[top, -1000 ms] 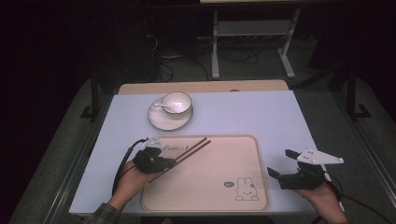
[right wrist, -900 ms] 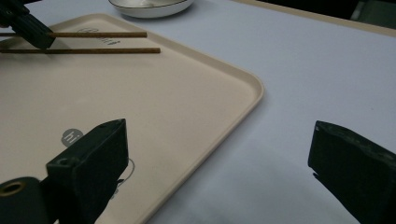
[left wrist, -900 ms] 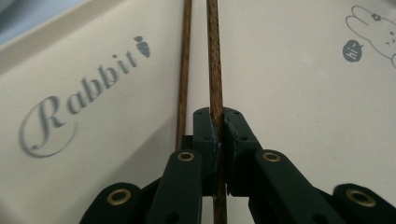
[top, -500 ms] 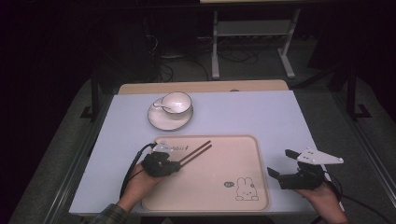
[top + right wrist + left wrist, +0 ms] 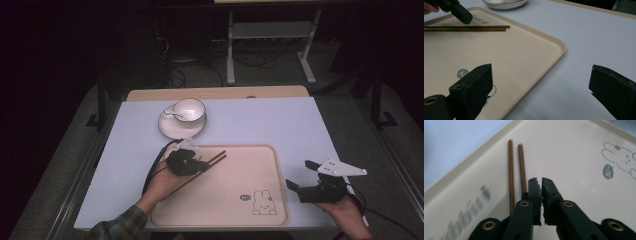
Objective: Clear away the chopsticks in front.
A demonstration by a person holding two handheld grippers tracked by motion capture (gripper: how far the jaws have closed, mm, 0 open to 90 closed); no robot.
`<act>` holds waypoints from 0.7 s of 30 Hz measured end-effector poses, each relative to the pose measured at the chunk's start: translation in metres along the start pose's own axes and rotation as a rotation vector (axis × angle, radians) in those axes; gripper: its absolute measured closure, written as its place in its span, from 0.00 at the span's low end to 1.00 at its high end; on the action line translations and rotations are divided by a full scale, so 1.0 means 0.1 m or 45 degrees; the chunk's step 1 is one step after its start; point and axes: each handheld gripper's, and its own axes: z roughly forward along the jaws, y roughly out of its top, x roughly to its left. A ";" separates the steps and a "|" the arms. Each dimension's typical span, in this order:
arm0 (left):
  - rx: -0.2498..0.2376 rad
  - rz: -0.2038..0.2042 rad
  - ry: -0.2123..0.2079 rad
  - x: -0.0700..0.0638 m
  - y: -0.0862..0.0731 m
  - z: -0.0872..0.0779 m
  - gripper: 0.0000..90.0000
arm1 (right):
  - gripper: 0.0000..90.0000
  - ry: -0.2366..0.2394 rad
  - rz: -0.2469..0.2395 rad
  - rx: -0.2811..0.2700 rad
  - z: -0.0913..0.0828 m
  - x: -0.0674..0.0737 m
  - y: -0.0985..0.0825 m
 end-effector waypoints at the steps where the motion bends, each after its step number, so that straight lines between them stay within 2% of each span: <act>1: 0.003 0.011 -0.009 0.00 0.05 0.07 0.98 | 0.05 0.000 0.000 0.000 0.00 0.00 0.00; 5: 0.038 0.043 -0.027 0.01 0.22 0.34 0.99 | 0.05 0.000 0.007 0.001 0.00 -0.01 0.00; 7: 0.068 0.077 -0.004 0.02 0.28 0.45 0.99 | 0.05 0.000 0.008 -0.002 -0.01 -0.01 0.00; 10: 0.085 0.074 0.010 0.06 0.32 0.57 0.99 | 0.05 -0.002 0.014 -0.006 -0.02 -0.02 -0.01; 14: 0.079 0.071 0.044 0.13 0.36 0.59 0.99 | 0.05 -0.004 0.020 -0.009 -0.03 -0.04 -0.02; 21: 0.070 0.003 0.083 0.32 0.30 0.49 0.99 | 0.05 -0.004 0.020 -0.007 -0.02 -0.04 -0.02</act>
